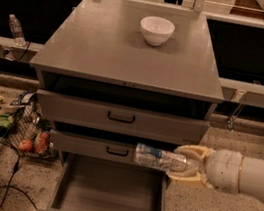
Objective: Pick redbull can from bottom drawer and place on counter
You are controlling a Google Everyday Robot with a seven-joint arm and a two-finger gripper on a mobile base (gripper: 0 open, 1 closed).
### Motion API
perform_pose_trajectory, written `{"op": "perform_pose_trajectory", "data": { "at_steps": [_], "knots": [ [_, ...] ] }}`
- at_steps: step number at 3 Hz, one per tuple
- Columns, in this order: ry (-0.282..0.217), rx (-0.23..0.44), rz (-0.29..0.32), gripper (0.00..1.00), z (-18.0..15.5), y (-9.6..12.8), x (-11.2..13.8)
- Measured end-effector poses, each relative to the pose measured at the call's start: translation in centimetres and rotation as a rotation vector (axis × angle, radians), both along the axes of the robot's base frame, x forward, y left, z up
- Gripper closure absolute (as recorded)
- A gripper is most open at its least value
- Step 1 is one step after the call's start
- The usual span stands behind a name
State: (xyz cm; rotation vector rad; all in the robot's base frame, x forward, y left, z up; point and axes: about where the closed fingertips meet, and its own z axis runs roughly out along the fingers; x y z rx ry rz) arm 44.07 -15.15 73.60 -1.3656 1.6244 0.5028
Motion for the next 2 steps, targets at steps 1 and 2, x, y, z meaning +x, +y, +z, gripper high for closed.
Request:
{"op": "perform_pose_trajectory", "data": {
  "at_steps": [1,2],
  "knots": [
    [-0.06,-0.104,0.014,1.0,8.8,1.0,0.2],
    [-0.091,-0.129,0.014,1.0,11.1,1.4,0.2]
  ]
}}
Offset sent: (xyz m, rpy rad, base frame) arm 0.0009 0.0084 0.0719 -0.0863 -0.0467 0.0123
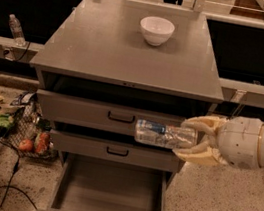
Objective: Pick redbull can from bottom drawer and place on counter
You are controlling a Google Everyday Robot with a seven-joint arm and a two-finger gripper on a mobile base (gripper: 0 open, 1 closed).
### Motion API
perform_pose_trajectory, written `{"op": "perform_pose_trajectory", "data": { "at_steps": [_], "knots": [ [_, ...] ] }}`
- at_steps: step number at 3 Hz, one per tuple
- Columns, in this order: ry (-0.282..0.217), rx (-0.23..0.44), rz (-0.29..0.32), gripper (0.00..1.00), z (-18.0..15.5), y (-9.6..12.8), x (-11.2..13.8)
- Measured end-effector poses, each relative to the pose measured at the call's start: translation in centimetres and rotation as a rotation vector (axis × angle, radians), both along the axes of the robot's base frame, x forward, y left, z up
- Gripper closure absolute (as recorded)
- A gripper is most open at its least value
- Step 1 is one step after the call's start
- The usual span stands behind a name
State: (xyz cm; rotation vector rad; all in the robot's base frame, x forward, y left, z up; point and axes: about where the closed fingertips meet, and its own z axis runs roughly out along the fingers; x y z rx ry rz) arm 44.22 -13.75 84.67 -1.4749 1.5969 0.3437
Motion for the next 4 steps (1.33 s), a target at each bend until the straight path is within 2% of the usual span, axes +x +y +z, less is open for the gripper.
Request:
{"op": "perform_pose_trajectory", "data": {
  "at_steps": [1,2,3,4],
  "knots": [
    [-0.004,0.004,-0.02,1.0,0.2,-0.1,0.5],
    [-0.043,-0.024,-0.049,1.0,3.2,-1.0,3.9],
    [-0.035,-0.054,-0.058,1.0,5.9,-2.1,8.5],
    [0.002,-0.066,-0.047,1.0,7.4,-2.1,13.7]
  ]
}}
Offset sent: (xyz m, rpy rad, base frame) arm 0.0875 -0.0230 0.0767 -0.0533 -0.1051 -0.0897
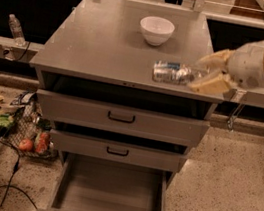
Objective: Pick redbull can from bottom drawer and place on counter
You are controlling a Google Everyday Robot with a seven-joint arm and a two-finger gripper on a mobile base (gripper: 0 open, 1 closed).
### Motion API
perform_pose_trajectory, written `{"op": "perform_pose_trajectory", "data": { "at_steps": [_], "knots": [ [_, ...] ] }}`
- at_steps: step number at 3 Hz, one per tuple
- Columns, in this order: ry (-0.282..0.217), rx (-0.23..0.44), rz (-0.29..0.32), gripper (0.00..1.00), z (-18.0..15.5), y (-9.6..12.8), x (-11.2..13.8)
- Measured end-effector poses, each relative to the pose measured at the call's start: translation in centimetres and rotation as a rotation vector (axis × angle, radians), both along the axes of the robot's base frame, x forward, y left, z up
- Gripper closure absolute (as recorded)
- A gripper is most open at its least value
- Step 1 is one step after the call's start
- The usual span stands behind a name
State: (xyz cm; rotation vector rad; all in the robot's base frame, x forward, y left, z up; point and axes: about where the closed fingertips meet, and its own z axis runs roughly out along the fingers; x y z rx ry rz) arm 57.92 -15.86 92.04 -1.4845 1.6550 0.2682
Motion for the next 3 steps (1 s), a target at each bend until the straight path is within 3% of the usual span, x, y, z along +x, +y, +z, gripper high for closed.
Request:
{"op": "perform_pose_trajectory", "data": {
  "at_steps": [1,2,3],
  "knots": [
    [0.044,-0.007,0.022,1.0,0.7,1.2,6.8],
    [0.063,-0.006,0.023,1.0,0.6,2.2,11.1],
    [0.098,0.011,0.003,0.98,-1.6,2.8,15.3]
  ]
}}
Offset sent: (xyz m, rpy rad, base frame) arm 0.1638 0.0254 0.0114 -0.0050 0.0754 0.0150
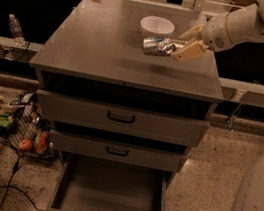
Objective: Pick redbull can from bottom drawer and place on counter
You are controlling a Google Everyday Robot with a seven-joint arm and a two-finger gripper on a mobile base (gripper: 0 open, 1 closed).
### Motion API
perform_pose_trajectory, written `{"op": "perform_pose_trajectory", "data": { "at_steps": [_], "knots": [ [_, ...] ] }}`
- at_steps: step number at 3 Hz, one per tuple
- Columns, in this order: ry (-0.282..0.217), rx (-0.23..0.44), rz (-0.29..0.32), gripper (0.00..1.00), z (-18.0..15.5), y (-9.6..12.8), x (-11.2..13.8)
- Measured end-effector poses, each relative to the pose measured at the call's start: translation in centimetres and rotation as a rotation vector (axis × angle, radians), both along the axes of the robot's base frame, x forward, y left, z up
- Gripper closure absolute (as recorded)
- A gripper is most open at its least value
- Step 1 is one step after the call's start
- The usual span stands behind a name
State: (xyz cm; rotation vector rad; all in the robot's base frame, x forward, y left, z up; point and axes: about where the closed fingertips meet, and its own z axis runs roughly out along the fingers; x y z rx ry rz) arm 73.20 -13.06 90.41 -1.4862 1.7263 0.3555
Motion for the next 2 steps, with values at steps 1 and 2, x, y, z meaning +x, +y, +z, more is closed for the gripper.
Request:
{"op": "perform_pose_trajectory", "data": {
  "at_steps": [1,2],
  "knots": [
    [0.047,0.012,0.009,0.75,-2.0,0.5,1.4],
    [0.089,0.026,0.009,0.44,-4.2,1.0,2.3]
  ]
}}
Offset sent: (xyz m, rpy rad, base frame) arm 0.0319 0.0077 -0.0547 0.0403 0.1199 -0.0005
